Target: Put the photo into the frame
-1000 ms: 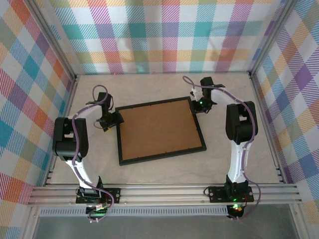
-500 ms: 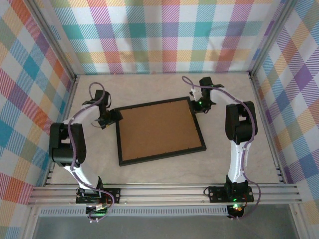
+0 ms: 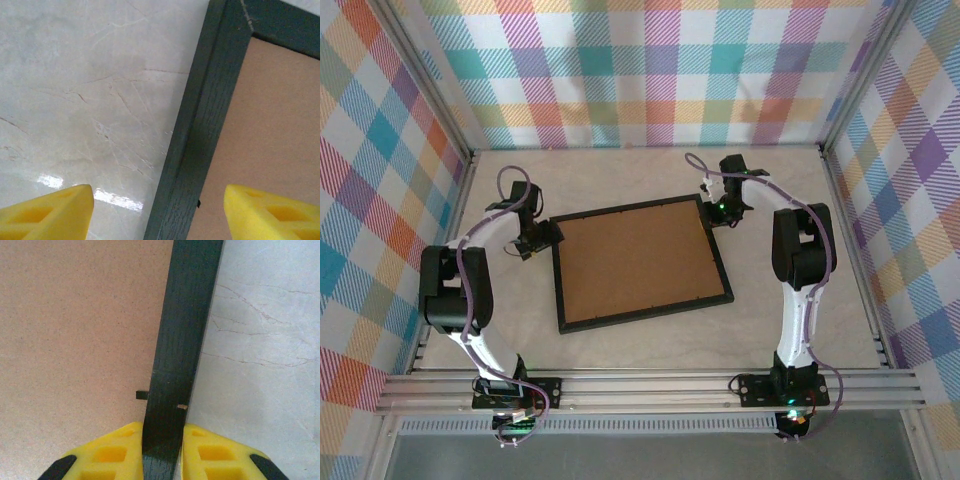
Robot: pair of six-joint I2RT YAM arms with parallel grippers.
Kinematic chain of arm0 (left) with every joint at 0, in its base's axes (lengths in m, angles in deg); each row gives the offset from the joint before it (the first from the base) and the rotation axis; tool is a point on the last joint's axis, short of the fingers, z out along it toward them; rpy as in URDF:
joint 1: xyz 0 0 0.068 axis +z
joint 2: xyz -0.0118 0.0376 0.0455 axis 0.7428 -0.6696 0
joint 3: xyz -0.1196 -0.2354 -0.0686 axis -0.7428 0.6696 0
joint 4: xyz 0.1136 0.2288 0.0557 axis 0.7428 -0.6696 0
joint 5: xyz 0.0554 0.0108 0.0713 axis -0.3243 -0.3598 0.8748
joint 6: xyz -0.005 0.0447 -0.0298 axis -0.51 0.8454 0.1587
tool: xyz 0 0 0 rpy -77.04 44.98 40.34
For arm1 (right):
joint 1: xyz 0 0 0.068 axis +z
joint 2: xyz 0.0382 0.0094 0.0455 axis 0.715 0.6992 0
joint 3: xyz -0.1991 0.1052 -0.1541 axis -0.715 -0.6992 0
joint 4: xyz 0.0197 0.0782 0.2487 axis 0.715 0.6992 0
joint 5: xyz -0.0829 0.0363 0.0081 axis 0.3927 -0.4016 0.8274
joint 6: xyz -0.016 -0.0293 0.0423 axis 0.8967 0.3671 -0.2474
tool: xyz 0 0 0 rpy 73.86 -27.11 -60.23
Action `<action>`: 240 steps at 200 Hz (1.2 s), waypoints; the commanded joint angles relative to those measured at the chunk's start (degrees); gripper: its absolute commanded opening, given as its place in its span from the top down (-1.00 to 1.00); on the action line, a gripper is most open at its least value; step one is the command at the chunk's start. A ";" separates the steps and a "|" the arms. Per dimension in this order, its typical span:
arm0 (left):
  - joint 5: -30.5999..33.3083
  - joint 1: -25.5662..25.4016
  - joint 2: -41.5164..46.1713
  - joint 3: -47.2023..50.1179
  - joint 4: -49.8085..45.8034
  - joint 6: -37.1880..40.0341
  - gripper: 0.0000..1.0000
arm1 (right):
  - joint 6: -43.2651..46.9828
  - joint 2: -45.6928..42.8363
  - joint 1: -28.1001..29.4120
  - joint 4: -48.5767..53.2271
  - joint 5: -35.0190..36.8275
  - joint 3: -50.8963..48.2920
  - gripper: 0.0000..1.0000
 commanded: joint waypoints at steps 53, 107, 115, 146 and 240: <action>-0.15 0.41 -2.29 3.03 -0.18 -2.23 -0.39 | 0.86 2.43 1.52 1.87 0.21 -1.67 0.57; -2.34 0.20 -4.40 5.18 2.48 -3.68 -0.38 | 0.59 2.69 1.70 2.26 0.39 -1.15 0.58; -2.91 -0.11 -4.98 5.38 2.90 -4.09 -0.38 | 0.47 2.75 1.84 2.44 0.39 -0.91 0.58; -3.29 -2.17 -6.81 6.11 4.22 -5.23 -0.37 | -0.66 2.92 2.30 3.36 0.48 -0.19 0.59; -1.90 -5.71 -10.14 3.72 2.95 -5.07 -0.35 | -6.16 4.38 2.97 4.66 -0.27 0.43 0.60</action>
